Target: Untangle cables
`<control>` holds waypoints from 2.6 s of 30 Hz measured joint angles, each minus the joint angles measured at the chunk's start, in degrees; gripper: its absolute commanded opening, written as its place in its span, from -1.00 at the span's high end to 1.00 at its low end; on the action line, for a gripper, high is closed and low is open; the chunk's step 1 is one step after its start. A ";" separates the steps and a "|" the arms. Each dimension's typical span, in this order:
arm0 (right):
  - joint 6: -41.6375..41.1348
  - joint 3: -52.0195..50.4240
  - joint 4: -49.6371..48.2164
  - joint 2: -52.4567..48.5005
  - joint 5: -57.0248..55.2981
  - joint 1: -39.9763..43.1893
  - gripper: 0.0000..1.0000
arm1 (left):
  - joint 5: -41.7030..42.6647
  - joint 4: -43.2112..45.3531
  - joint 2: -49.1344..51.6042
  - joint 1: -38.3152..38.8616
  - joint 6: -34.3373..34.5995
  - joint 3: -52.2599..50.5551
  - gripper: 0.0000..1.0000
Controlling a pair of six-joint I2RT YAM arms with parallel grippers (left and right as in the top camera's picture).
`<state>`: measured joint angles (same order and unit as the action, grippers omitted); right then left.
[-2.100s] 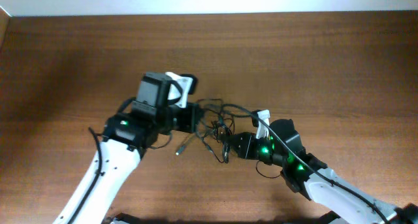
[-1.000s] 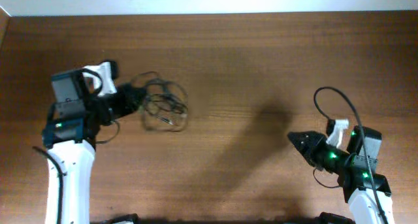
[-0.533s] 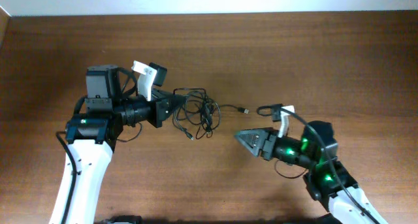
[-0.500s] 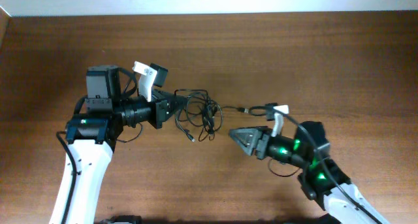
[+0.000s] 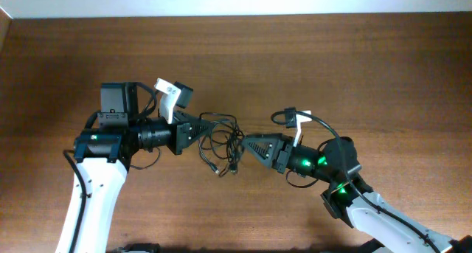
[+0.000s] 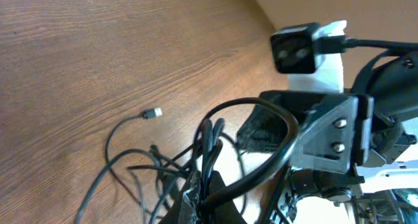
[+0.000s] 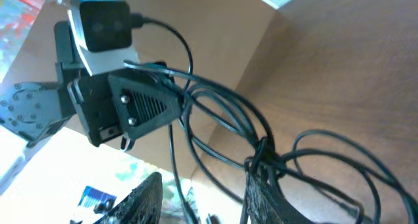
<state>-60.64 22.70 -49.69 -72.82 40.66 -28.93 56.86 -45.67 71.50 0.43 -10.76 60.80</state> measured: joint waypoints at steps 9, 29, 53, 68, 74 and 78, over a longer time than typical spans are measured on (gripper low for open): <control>-3.15 -0.09 -1.92 -1.70 4.33 0.00 0.92 | 3.82 0.00 0.00 0.00 -0.39 0.00 1.00; 0.70 0.39 9.68 -1.81 20.11 50.40 0.92 | -61.59 -6.86 -0.20 -8.39 41.51 0.00 0.92; 20.59 0.59 43.56 -1.81 13.53 29.90 -0.97 | 4.87 1.99 -0.20 4.02 -11.02 -0.09 1.00; 20.65 0.59 43.56 -1.81 13.11 29.90 -0.97 | 4.87 -0.39 -0.22 7.72 -12.24 -0.09 1.00; 20.65 0.59 43.56 -1.81 13.11 29.90 -0.97 | 4.87 2.23 -0.20 11.61 -12.22 -0.11 1.00; 20.63 0.59 43.56 -1.81 13.11 29.88 -0.97 | 4.15 2.45 -0.22 11.63 -12.22 -0.11 1.00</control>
<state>-40.01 23.29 -6.13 -74.63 53.78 0.95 61.01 -43.22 71.29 12.05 -22.98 60.69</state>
